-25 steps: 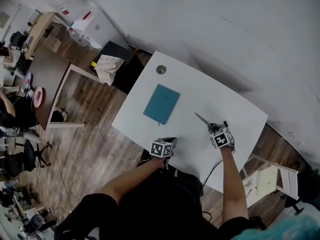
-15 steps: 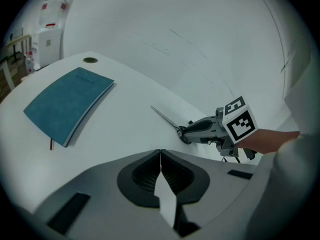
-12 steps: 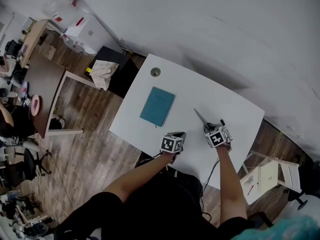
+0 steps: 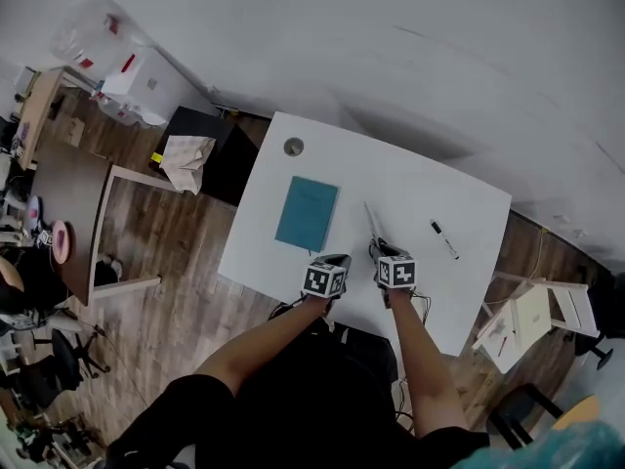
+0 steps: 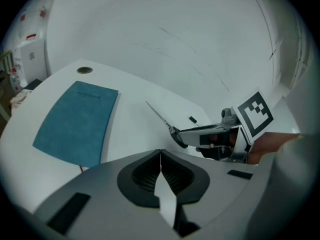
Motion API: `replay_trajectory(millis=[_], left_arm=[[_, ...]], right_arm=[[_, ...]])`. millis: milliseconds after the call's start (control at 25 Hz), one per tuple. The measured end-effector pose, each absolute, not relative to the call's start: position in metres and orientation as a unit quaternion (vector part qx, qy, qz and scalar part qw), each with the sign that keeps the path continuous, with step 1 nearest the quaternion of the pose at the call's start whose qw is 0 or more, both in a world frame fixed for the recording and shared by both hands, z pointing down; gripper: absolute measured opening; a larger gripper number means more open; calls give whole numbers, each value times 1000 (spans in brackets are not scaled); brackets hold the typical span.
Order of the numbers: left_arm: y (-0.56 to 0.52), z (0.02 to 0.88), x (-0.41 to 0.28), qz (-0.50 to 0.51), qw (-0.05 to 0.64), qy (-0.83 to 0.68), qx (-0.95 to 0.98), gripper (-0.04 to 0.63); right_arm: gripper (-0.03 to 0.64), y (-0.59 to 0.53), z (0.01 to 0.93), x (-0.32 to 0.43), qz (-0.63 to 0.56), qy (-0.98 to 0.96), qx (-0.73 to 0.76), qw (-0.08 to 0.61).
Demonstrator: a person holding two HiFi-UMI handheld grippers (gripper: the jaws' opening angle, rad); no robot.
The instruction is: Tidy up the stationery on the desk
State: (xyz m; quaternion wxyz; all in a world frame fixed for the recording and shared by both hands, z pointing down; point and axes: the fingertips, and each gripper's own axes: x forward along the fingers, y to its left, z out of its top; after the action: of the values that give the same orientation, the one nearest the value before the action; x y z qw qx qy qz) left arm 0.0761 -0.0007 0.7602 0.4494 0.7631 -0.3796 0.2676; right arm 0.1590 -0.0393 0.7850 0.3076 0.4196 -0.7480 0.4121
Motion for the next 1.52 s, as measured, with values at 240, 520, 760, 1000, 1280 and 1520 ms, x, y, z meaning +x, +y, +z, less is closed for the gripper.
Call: replay_trajectory(millis=[240, 520, 760, 1000, 1280, 1520], left_arm=[[1, 762, 17, 279, 437, -370, 772, 15], [-9, 765, -50, 278, 440, -353, 778, 15], [-16, 763, -85, 264, 441, -334, 790, 15], [-17, 768, -112, 269, 446, -321, 791, 15], [-15, 773, -120, 274, 445, -306, 796, 15], [-13, 773, -117, 272, 448, -297, 798, 15]], right_arm=[[91, -35, 784, 99, 452, -708, 488, 238], [91, -38, 792, 49, 477, -647, 550, 225], [92, -40, 805, 44, 464, -601, 603, 245], [92, -41, 815, 41, 452, -588, 615, 268], [92, -43, 816, 39, 427, -593, 617, 292], [124, -43, 812, 34, 440, -604, 606, 273]])
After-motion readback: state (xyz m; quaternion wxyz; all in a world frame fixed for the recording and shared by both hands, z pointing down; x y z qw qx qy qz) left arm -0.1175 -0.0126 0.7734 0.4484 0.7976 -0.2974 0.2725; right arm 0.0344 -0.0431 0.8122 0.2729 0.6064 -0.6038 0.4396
